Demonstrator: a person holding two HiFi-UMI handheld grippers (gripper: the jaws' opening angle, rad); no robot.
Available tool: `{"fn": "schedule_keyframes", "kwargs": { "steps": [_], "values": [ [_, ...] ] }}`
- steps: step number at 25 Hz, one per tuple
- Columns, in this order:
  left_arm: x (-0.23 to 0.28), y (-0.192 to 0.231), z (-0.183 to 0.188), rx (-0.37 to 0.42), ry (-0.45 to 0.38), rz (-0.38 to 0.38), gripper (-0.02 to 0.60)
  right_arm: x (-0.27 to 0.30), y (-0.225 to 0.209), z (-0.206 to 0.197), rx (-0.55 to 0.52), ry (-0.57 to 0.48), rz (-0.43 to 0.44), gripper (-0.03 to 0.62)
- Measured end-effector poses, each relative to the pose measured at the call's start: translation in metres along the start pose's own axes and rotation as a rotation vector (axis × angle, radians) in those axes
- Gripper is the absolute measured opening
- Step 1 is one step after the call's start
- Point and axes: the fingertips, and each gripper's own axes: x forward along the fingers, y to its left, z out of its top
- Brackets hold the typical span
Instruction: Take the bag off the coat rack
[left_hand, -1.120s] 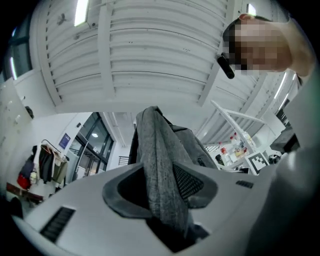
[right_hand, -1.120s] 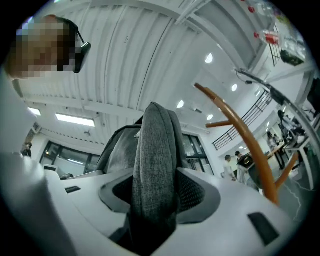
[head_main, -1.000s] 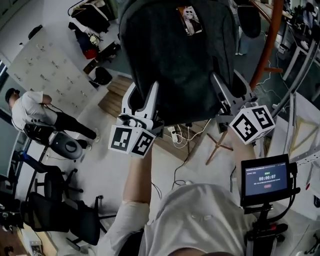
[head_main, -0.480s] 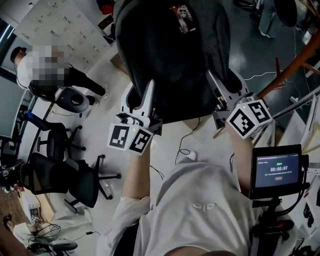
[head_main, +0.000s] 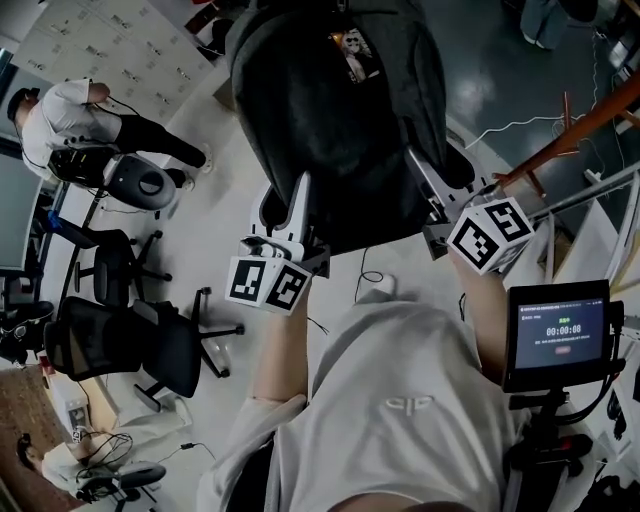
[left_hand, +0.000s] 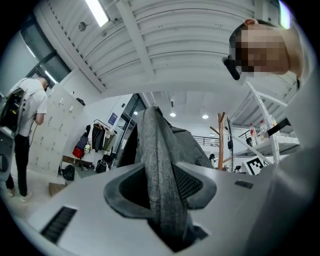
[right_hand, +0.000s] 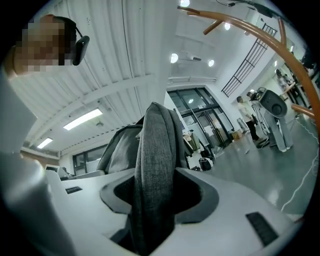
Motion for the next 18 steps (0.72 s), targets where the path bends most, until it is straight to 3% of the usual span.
{"fn": "schedule_keyframes", "kwargs": {
  "steps": [7, 18],
  "values": [
    [-0.002, 0.003, -0.023, -0.033, 0.047, 0.013, 0.149, -0.005, -0.011, -0.022, 0.031, 0.039, -0.014, 0.196],
    [0.005, 0.007, -0.023, -0.044, 0.050, 0.015, 0.149, 0.001, -0.017, -0.019, 0.037, 0.051, -0.015, 0.196]
  ]
}}
